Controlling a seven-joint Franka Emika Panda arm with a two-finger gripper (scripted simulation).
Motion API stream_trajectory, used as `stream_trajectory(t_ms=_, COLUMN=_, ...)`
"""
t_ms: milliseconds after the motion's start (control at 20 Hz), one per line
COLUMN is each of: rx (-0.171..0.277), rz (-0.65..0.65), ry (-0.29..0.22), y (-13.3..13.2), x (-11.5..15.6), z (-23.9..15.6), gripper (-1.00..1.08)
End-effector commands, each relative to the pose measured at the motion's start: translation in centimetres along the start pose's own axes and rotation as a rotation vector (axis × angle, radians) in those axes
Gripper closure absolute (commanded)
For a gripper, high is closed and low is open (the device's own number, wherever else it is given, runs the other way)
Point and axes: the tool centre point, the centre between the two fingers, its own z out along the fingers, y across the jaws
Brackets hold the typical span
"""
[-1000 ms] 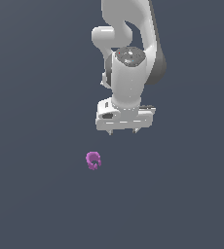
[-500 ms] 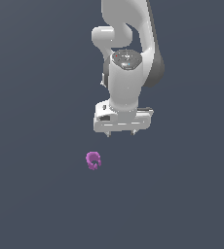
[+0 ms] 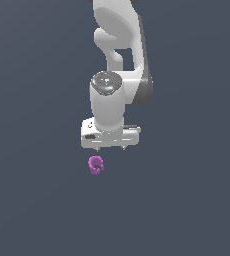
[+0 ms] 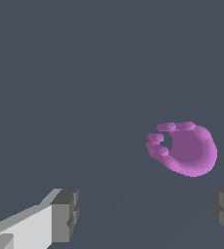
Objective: Pick up the object and move it to a goal position.
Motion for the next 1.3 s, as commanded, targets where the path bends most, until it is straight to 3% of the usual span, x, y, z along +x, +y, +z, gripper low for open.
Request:
stream_trajectory(t_ms=0, rx=-0.001, rz=0.003, ry=-0.006, y=2.0, x=0.6, z=1.2, gripper=-0.92)
stream_trajectory(t_ms=500, rx=-0.003, rz=0.009, ry=-0.019, y=6.6, x=1.7, z=4.2, gripper=-0.92)
stream_trajectory(t_ms=850, rx=-0.003, rz=0.01, ry=-0.02, y=6.8, x=1.7, z=4.7, gripper=-0.92)
stream_trajectory(t_ms=1250, rx=-0.003, rz=0.009, ry=-0.02, y=6.9, x=1.5, z=8.6, gripper=-0.92)
